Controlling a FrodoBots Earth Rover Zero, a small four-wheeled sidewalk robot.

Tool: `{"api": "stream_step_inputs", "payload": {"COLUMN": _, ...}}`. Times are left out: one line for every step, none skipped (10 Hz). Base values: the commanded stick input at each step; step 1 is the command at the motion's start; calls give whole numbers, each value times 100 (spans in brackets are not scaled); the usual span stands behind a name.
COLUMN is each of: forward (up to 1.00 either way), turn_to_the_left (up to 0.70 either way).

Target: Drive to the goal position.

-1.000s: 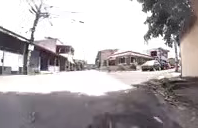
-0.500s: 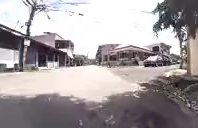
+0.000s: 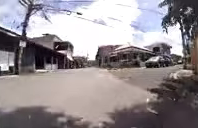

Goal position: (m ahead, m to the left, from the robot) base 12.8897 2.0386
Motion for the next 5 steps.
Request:
{"api": "stream_step_inputs", "payload": {"forward": 100, "turn_to_the_left": 0}}
{"api": "stream_step_inputs", "payload": {"forward": 100, "turn_to_the_left": 0}}
{"api": "stream_step_inputs", "payload": {"forward": 100, "turn_to_the_left": 0}}
{"api": "stream_step_inputs", "payload": {"forward": 100, "turn_to_the_left": 0}}
{"api": "stream_step_inputs", "payload": {"forward": 100, "turn_to_the_left": 0}}
